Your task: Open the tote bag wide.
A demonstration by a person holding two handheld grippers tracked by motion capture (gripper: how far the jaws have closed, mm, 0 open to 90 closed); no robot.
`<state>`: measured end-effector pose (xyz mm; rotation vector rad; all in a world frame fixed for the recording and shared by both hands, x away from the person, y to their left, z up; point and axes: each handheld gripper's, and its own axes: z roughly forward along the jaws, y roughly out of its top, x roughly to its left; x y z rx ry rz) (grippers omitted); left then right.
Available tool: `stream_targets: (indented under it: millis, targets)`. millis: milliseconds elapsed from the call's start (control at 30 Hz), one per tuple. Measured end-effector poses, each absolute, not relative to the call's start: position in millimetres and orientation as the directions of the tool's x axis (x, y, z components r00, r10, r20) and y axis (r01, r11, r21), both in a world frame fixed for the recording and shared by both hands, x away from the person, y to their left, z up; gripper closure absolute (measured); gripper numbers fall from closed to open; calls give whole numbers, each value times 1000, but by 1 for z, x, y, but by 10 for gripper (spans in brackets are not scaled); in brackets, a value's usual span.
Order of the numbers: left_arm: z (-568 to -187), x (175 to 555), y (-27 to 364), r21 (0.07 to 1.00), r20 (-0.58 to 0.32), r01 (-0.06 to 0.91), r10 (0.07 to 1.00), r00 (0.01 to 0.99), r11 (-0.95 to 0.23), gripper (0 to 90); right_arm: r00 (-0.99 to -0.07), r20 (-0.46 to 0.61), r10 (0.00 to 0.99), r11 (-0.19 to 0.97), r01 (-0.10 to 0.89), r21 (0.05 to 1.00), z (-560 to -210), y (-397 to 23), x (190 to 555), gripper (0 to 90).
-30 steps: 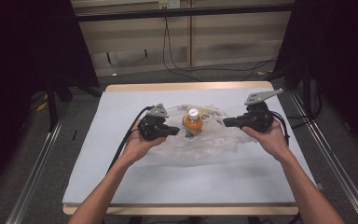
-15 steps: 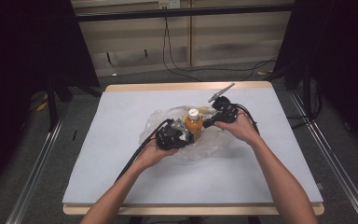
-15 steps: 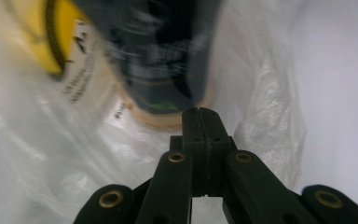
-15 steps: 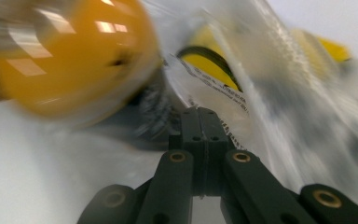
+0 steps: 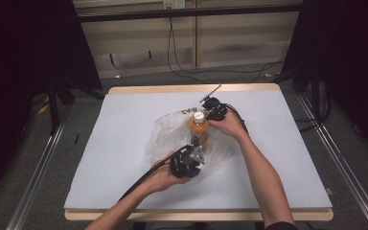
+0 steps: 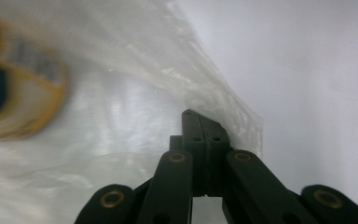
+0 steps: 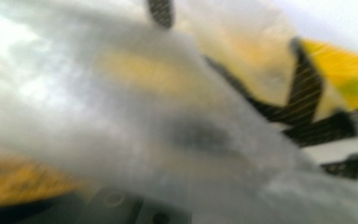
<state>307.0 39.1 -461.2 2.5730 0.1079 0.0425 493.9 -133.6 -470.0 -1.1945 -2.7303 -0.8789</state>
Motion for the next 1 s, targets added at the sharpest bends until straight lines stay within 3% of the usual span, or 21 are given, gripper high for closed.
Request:
stream_targets:
  millis: [433, 700, 800, 900, 1000]
  targets:
    - [-456, 246, 35, 501, 34, -65, -55, 998, -863, 900, -613, 211, 761, 464, 743, 482, -470, -131, 536, 900]
    - [-457, 242, 41, 522, -19, -43, -62, 998, -852, 900, -532, 146, 834, 402, 767, 500, -471, -137, 546, 900]
    - [-459, 252, 45, 551, -60, -4, -45, 997, -834, 900, -546, 135, 827, 418, 757, 501, -470, -136, 544, 900]
    - [-458, 261, 51, 577, -69, 33, -8, 998, -816, 900, -571, 195, 797, 414, 753, 512, -468, -138, 540, 900]
    - [-448, 274, 61, 623, -94, 74, 20, 995, -778, 900, -628, 268, 731, 386, 704, 596, -453, -141, 525, 900]
